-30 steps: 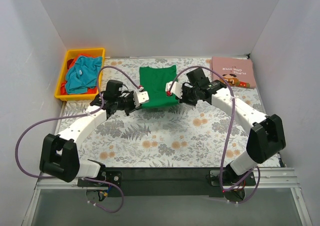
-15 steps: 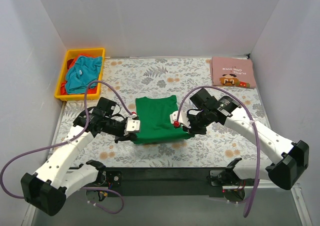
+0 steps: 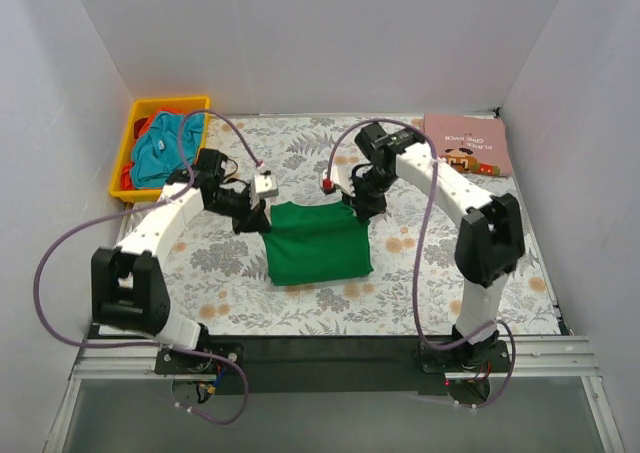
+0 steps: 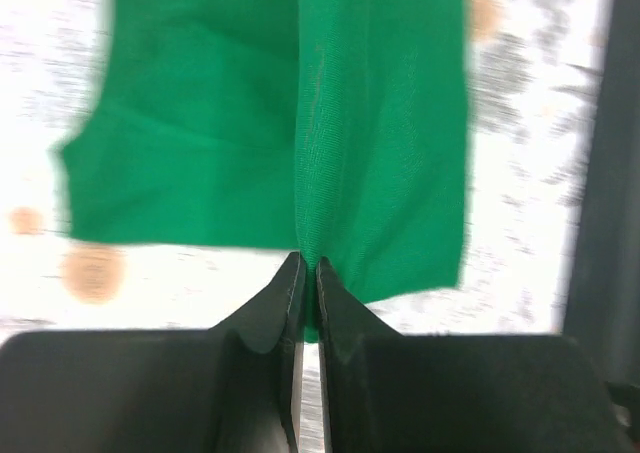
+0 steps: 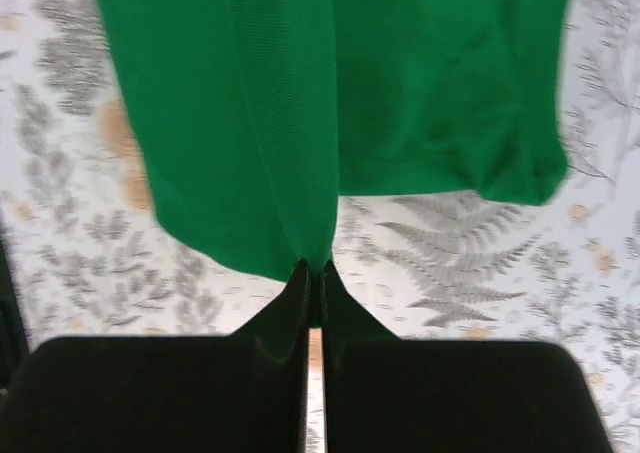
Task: Fold and stack the t-shirts
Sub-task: Fold the tshirt
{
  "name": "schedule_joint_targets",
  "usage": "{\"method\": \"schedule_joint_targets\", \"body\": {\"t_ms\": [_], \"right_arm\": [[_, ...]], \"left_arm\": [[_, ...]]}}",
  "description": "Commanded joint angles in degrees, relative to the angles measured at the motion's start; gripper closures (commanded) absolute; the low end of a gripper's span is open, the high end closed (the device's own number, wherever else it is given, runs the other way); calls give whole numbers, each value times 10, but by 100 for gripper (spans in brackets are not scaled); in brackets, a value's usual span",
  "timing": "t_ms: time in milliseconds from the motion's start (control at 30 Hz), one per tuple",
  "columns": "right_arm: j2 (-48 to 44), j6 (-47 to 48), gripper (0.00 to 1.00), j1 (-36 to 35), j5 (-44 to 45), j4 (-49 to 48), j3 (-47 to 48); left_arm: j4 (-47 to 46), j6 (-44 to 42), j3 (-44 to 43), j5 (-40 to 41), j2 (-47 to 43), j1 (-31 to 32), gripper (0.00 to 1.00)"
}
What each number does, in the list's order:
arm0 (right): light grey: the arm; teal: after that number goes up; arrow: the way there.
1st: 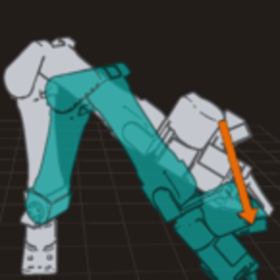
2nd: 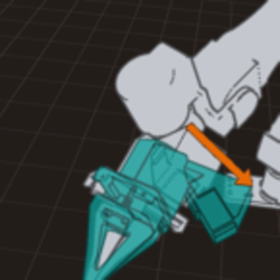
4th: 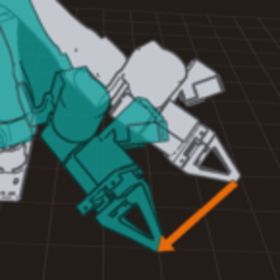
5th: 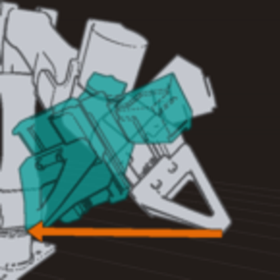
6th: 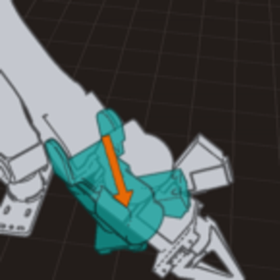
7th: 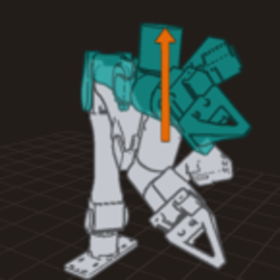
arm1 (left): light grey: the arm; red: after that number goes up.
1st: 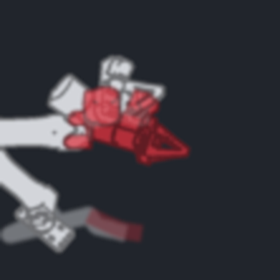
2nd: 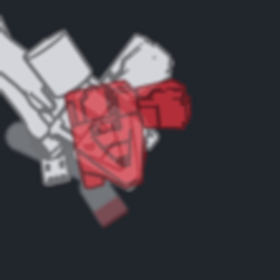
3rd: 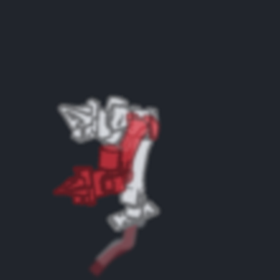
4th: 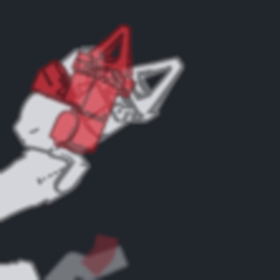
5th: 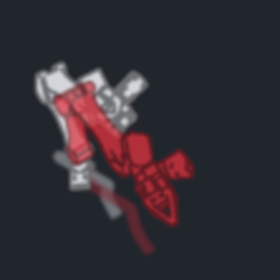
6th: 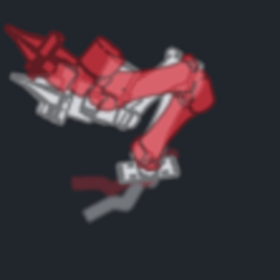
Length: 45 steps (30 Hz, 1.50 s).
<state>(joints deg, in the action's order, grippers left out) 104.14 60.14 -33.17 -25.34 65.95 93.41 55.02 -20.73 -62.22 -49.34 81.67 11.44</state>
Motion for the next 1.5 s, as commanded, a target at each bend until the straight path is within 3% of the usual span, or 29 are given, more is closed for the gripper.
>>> {"method": "schedule_joint_targets", "body": {"t_ms": [0, 233, 333, 467, 533, 867, 1000, 1167, 1300, 1400, 1467], "right_arm": [[72, 53, 99, 30, 13, 17, 108], [292, 57, 99, 50, 41, 11, 264], [325, 39, 99, 57, 54, -8, 272], [309, 20, 99, 57, 43, -49, 202], [286, 11, 97, 56, 43, -64, 168], [120, -25, 98, 52, -16, -68, -8], [110, -46, 90, 53, -20, -67, -9], [143, -117, 74, 80, -21, -68, 86], [172, -193, 36, 120, -25, -72, 180], [154, -259, 38, 156, -70, -76, 202], [125, -309, 42, 175, -114, -84, 152]], "left_arm": [[-61, -11, -90, -12, 94, -23, 100], [-185, 67, -185, 34, 282, -35, 95], [-199, 90, -192, 45, 321, -35, 91], [-240, 129, -157, 67, 327, -34, 80], [-244, 136, -136, 62, 313, -32, 79], [-178, 129, 6, 41, 145, -5, 88], [-200, 164, -1, 43, 135, -5, 89], [-216, 228, -65, 50, 185, -12, 84], [-264, 305, -84, 68, 197, -28, 60], [-310, 385, -66, 69, 156, -49, 55], [-319, 424, -46, 40, 107, -51, 52]]}}
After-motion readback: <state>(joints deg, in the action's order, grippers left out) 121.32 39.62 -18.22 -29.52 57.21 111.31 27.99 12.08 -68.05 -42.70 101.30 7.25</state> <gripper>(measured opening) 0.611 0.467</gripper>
